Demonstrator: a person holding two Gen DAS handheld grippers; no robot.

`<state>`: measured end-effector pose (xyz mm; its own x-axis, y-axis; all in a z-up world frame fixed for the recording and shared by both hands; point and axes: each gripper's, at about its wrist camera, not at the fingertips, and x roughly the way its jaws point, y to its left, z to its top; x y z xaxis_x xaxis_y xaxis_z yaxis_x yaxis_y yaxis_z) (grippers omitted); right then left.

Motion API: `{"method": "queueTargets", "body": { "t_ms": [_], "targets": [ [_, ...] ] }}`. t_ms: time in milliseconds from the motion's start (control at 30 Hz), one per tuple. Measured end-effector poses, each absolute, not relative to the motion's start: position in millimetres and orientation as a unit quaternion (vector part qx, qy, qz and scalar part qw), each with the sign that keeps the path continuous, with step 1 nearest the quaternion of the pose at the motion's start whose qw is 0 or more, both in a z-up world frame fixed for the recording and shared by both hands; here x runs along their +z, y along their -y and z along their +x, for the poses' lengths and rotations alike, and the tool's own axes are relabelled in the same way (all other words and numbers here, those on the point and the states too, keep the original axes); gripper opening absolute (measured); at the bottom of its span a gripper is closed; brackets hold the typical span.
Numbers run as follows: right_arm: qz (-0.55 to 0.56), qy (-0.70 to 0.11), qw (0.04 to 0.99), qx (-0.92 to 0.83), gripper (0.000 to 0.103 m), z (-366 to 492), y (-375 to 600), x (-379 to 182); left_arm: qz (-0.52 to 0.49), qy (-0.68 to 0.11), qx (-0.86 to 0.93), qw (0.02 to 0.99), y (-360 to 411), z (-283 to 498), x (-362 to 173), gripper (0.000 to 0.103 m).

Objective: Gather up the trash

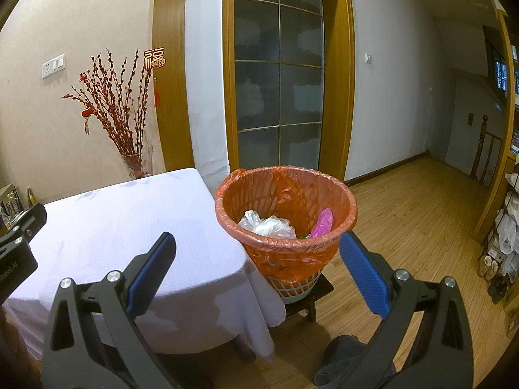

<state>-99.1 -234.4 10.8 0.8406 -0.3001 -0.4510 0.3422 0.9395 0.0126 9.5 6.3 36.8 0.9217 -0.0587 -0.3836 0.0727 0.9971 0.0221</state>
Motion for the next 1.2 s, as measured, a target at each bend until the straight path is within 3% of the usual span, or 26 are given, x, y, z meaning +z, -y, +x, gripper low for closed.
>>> {"method": "queueTargets", "body": {
  "t_ms": [1200],
  "targets": [
    [0.046, -0.228, 0.958, -0.167, 0.098, -98.5, 236.1, 11.2, 0.022, -0.201, -0.037, 0.979, -1.6, 9.7, 31.2, 0.101]
  ]
}}
